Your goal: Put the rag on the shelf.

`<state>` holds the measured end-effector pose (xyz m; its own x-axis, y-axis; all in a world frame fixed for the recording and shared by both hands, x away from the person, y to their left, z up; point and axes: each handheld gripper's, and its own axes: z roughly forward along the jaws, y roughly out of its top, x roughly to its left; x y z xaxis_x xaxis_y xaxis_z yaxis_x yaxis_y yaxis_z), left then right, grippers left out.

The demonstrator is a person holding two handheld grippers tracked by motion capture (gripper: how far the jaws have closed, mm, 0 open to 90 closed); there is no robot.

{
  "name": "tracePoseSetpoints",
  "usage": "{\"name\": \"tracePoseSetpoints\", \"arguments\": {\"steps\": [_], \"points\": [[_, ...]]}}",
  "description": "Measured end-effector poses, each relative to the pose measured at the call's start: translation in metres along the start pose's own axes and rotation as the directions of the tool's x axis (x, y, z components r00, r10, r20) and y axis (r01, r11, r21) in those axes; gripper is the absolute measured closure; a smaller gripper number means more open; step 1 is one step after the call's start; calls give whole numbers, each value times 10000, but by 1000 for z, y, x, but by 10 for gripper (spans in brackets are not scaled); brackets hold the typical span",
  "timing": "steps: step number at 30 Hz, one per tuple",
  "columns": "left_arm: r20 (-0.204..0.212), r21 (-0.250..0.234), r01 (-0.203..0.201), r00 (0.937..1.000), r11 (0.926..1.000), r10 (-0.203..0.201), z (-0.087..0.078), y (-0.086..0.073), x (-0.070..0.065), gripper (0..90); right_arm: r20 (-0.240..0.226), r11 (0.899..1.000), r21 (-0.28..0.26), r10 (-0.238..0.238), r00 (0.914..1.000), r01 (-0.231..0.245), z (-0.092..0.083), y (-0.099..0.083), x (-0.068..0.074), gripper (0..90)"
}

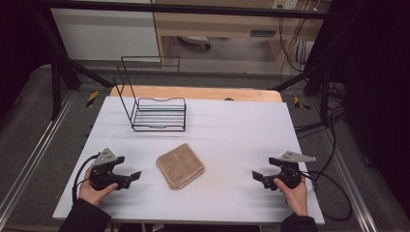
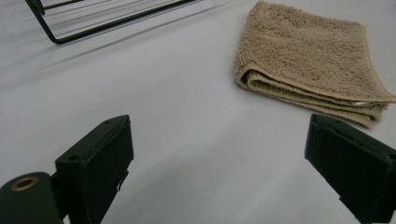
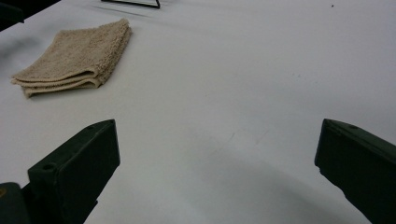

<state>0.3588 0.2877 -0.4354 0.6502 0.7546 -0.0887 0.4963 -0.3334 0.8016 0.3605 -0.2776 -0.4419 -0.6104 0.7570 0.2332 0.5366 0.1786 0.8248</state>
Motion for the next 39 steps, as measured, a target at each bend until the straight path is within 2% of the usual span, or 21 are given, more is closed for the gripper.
{"name": "tracePoseSetpoints", "arguments": {"steps": [18, 29, 35, 39], "points": [[-37, 150, -33, 10000, 9999, 33, 2, 6, -6, 73, 100, 9998, 186, -56, 9999, 55, 0, -1, 1, 6], [137, 250, -143, 9998, 9996, 140, 8, 23, -19, 83, 168, 9995, 313, -108, 9998, 103, 2, -2, 2, 6], [7, 375, -255, 9997, 9990, 255, 14, 36, -23, 95, 226, 9991, 410, -153, 9996, 143, 3, -2, 2, 6], [-39, 484, -90, 9999, 9988, 92, 21, 43, -24, 109, 223, 9990, 412, -173, 9996, 163, 3, -2, 2, 6]]}}
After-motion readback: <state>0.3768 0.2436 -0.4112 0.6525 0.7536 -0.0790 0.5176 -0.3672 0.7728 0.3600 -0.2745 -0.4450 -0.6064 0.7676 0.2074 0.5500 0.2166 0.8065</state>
